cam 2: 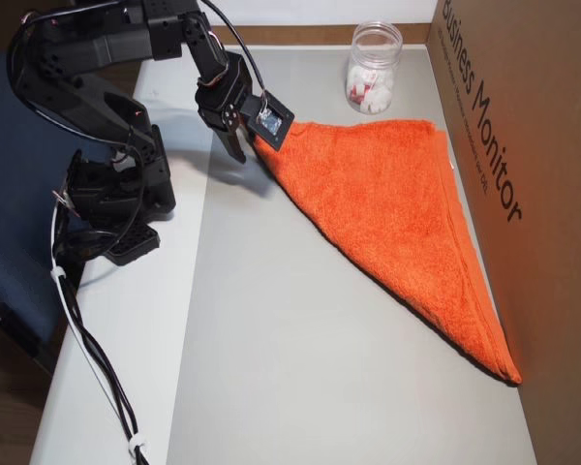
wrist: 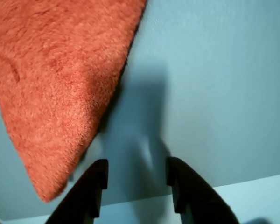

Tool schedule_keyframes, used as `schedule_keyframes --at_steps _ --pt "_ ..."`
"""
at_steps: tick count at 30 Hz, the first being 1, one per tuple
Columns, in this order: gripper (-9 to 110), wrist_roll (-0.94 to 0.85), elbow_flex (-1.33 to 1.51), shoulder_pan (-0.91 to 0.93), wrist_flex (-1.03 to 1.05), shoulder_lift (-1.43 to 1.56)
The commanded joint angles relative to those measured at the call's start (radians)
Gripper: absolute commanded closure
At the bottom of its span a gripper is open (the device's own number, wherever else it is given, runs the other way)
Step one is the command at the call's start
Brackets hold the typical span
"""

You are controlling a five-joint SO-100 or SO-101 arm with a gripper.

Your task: Fold the blanket.

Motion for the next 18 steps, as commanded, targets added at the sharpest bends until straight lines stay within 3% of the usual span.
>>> schedule_keyframes --at_steps 1,18 --pt "90 -0.176 -0.069 0.020 0.014 0.009" --pt "90 -1.447 -0.133 -0.002 -0.002 0.008"
